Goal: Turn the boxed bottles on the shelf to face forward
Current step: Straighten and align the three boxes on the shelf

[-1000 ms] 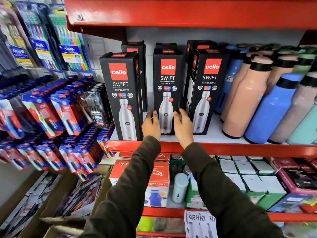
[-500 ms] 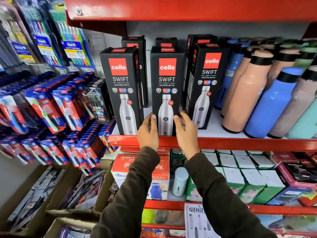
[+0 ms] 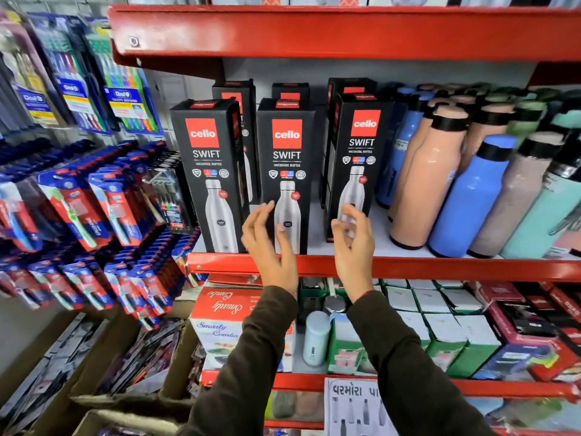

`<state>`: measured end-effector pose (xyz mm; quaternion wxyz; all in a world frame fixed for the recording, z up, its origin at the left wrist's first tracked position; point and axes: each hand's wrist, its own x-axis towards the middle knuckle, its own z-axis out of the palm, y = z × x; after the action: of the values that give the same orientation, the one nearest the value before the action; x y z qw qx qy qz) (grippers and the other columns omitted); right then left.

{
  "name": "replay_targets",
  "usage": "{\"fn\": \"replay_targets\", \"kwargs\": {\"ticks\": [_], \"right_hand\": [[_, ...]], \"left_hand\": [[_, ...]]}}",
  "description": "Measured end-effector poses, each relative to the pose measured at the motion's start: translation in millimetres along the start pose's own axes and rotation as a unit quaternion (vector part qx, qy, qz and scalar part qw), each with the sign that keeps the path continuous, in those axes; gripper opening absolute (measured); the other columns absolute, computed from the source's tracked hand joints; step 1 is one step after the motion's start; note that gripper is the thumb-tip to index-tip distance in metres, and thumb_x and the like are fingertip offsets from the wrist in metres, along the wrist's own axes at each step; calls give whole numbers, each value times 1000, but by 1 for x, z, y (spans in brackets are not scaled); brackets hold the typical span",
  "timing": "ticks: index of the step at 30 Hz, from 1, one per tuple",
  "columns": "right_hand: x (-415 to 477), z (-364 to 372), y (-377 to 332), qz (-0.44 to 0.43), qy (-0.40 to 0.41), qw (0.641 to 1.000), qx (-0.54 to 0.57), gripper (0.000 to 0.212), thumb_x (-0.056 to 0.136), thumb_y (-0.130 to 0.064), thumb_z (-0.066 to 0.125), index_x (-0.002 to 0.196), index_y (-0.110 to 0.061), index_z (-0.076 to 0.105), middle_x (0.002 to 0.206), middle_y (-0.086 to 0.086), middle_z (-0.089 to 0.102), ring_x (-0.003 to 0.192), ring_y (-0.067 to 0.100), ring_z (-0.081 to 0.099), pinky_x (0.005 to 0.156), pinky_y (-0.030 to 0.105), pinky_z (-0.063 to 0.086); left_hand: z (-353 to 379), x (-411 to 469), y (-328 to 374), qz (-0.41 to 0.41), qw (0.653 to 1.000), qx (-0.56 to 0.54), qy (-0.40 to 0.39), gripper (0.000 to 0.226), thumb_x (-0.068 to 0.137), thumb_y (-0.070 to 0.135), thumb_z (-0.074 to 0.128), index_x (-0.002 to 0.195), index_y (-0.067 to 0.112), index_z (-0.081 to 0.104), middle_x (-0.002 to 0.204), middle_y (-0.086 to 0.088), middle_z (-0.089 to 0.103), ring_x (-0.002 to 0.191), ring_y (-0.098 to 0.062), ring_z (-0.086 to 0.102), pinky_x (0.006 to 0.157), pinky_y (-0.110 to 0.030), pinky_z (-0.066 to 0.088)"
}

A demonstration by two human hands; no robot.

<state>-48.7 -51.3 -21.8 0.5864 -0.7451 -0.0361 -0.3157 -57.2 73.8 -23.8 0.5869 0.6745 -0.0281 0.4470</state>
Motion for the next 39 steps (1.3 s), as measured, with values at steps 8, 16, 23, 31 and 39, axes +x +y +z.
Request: {"fn": "replay_targets", "kwargs": {"ticks": [8, 16, 23, 31, 39], "right_hand": [[53, -42, 16, 33, 3, 999, -43, 52, 101, -21, 49, 150, -10, 31, 155, 9, 35, 144, 18, 33, 113, 20, 23], [78, -42, 31, 128, -74, 986, -82, 47, 103, -19, 44, 147, -2, 37, 153, 16, 40, 143, 29, 37, 107, 22, 26], [75, -48, 34, 100, -51, 988, -101, 40, 102, -20, 48, 136, 0, 51, 140, 19, 56, 132, 32, 51, 88, 11, 30], [47, -59, 26, 98, -43, 993, -50, 40, 99, -23, 54, 135, -5, 55, 134, 12, 62, 113, 11, 57, 92, 15, 38], [20, -70, 16, 84, -33, 995, -39, 36, 100, -23, 53, 132, -9, 58, 113, -4, 62, 104, 4, 57, 90, 16, 40]], "left_hand": [[73, -14, 30, 56, 980, -23, -187, 44, 103, 8, 34, 147, 6, 36, 154, -9, 37, 145, -11, 30, 119, -18, 21], [120, -3, -2, -261, 944, 13, -202, 47, 104, 21, 34, 148, 5, 34, 154, -15, 39, 144, -29, 35, 115, -26, 25], [120, -4, -3, -282, 945, 20, -166, 37, 102, 26, 42, 127, 6, 61, 129, -15, 65, 123, -31, 57, 99, -26, 39], [103, -20, -3, -263, 953, 36, -147, 38, 101, 29, 45, 126, 8, 63, 126, -13, 67, 120, -28, 59, 96, -22, 38], [82, -40, 8, -240, 959, 14, -150, 40, 100, 30, 47, 130, 7, 60, 130, -10, 65, 123, -22, 59, 108, -29, 42]]}}
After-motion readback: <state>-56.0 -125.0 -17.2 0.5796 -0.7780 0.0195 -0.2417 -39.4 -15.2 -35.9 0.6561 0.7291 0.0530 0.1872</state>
